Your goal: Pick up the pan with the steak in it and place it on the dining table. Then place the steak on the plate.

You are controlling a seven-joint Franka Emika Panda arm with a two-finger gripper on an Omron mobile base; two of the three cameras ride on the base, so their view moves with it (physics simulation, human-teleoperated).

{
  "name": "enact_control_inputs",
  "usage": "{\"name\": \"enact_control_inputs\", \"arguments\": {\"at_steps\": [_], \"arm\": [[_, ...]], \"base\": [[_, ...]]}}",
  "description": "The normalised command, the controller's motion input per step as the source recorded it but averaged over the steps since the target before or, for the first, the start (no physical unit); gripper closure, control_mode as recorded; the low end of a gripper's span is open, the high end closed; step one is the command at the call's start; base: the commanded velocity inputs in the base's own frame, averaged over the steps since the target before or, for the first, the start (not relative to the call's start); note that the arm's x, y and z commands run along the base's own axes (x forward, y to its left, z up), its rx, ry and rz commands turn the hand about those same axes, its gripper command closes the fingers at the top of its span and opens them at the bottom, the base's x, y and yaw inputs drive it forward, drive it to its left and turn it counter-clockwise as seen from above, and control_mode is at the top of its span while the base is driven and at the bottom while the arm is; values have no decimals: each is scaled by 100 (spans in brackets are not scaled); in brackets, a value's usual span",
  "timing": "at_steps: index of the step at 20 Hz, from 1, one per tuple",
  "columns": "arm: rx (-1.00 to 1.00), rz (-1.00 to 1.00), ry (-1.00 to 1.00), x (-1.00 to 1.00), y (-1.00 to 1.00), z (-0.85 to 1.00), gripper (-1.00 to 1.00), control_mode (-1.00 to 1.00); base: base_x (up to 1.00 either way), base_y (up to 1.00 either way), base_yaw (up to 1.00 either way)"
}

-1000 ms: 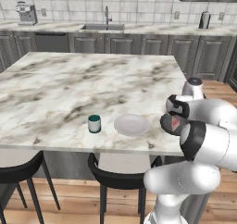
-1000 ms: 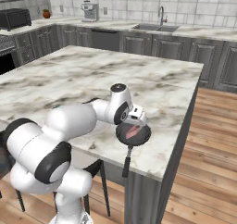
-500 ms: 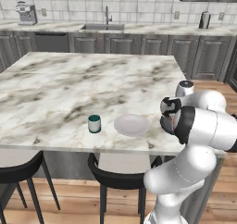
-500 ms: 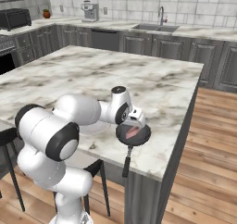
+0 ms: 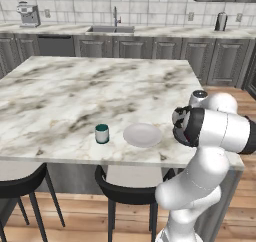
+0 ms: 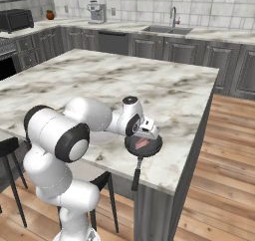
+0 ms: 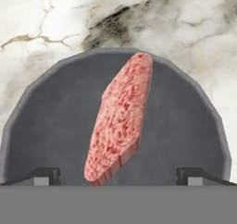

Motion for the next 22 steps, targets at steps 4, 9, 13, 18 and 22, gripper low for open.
{"name": "enact_control_inputs", "arguments": {"at_steps": [4, 9, 13, 18, 22], "arm": [[0, 0, 0, 9, 0, -6, -100, -100], [0, 0, 0, 24, -3, -25, -100, -100], [0, 0, 0, 19, 0, -24, -100, -100], [0, 0, 0, 6, -7, -27, -100, -100], [0, 0, -2, 0, -11, -23, -100, -100]], "base": [[0, 0, 0], [0, 0, 0], [0, 0, 0], [0, 0, 0], [0, 0, 0]]}}
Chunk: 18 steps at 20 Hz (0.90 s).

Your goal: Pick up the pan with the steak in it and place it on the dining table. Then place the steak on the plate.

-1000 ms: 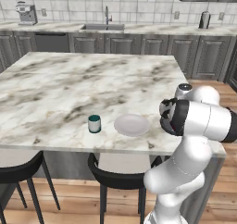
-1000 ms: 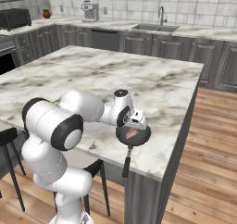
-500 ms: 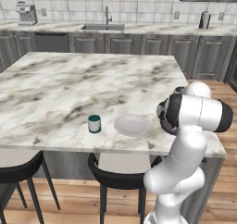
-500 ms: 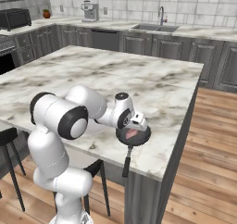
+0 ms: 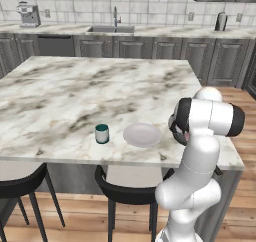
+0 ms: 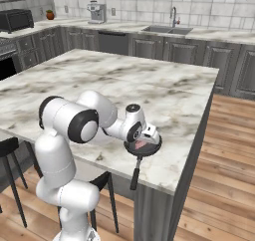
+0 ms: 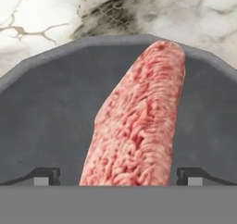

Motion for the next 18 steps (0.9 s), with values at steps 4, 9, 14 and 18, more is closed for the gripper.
{"name": "enact_control_inputs", "arguments": {"at_steps": [4, 9, 14, 18], "arm": [[0, 0, -1, 0, -3, -8, -100, -100], [0, 0, 0, 0, 0, 0, 100, -100], [2, -5, -1, 0, 0, 28, 100, -100], [4, -5, -2, -6, 0, 54, 100, -100]], "base": [[0, 0, 0], [0, 0, 0], [0, 0, 0], [0, 0, 0]]}}
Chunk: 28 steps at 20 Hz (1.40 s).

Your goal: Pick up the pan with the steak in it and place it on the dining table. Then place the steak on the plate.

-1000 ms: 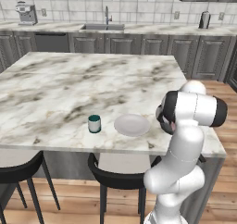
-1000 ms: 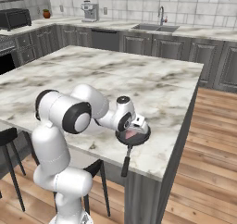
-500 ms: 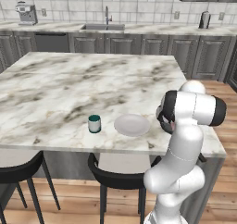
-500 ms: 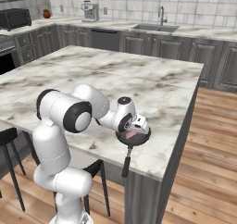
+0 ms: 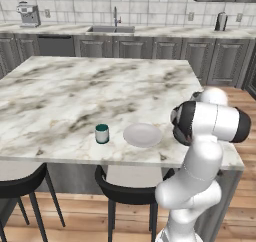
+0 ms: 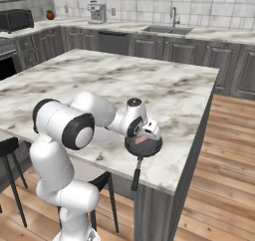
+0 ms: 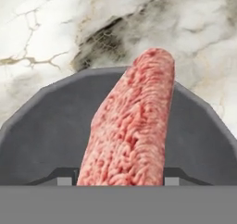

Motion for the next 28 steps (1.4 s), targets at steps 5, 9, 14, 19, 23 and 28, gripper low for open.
{"name": "enact_control_inputs", "arguments": {"at_steps": [5, 9, 14, 19, 23, 28], "arm": [[4, 0, -5, -20, 5, 55, 100, -100], [0, 0, -9, -9, 43, 33, 100, -100], [0, -1, -12, -3, 74, 22, 100, -100], [0, -3, -10, 0, 87, 17, 100, -100], [0, -3, -6, 0, 91, 4, 100, -100], [0, -2, -3, -1, 73, 0, 100, -100]], "base": [[0, 0, 0], [0, 0, 0], [0, 0, 0], [0, 0, 0], [0, 0, 0], [0, 0, 0]]}}
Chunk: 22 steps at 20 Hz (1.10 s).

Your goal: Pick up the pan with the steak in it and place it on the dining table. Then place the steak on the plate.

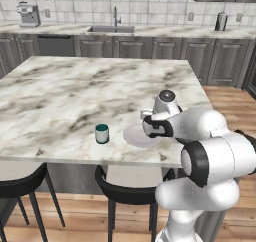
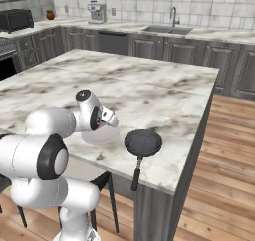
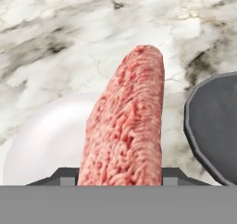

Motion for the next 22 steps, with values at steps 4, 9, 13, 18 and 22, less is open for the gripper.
{"name": "enact_control_inputs", "arguments": {"at_steps": [4, 9, 13, 18, 22], "arm": [[0, -1, 0, -4, 37, 0, 100, -100], [0, 0, 0, 0, 1, 0, 100, -100], [0, 0, 1, 0, 1, -13, 100, -100], [1, 0, 3, 3, 7, -18, 100, -100], [0, 0, 3, 7, 20, -21, 100, -100]], "base": [[0, 0, 0], [0, 0, 0], [0, 0, 0], [0, 0, 0], [0, 0, 0]]}}
